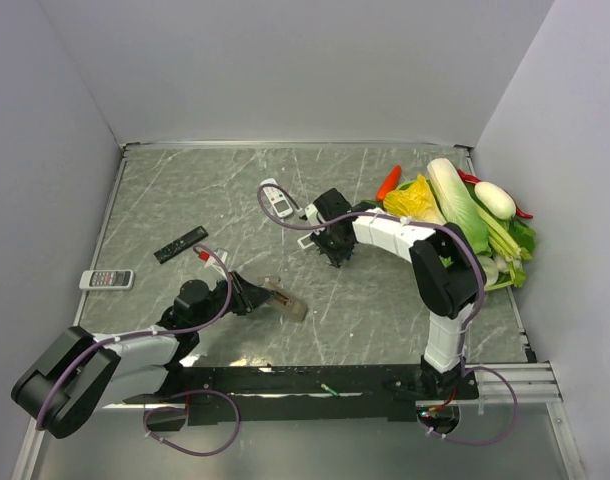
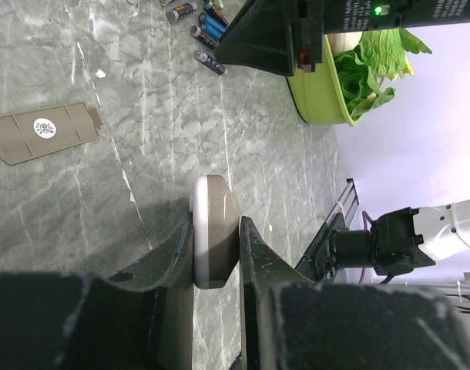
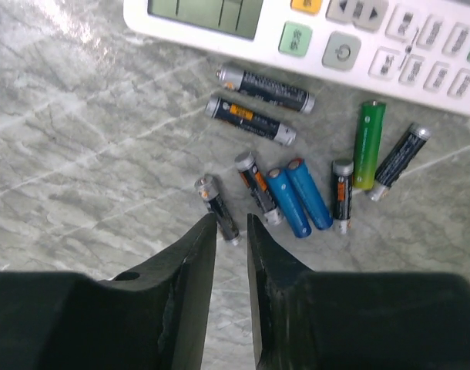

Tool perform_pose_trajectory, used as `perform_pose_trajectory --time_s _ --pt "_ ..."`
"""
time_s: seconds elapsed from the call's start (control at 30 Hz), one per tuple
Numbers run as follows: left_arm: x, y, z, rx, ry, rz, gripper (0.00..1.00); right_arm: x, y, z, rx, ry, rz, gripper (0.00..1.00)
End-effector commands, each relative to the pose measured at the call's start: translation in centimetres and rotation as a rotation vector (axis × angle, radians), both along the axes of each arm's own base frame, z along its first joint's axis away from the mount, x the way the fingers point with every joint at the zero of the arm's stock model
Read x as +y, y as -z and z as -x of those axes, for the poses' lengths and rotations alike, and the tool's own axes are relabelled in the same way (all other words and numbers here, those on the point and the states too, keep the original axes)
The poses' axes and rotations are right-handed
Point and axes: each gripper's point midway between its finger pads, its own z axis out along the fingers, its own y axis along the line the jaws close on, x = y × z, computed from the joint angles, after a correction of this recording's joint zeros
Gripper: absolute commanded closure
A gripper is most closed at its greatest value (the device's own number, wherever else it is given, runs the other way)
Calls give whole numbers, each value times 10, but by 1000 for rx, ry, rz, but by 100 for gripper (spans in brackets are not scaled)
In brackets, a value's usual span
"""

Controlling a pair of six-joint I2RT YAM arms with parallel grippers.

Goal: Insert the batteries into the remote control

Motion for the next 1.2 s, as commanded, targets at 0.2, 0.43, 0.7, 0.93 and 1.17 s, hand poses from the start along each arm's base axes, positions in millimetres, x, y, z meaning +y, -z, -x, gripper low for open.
perform_pose_trajectory --time_s 0.2,0.43,0.7,0.93,1.17 --pt "7 22 18 10 39 -33 99 3 14 1 65 -43 23 73" --pt "6 20 19 3 48 -28 99 5 17 2 70 -47 28 89" --pt "7 19 20 -6 48 -23 99 36 -39 21 -38 -105 -208 100" --pt "6 15 22 -18 55 -5 99 88 -112 60 -254 -295 -574 100" --pt "6 11 24 -32 58 13 99 125 -151 99 -402 -387 -835 100"
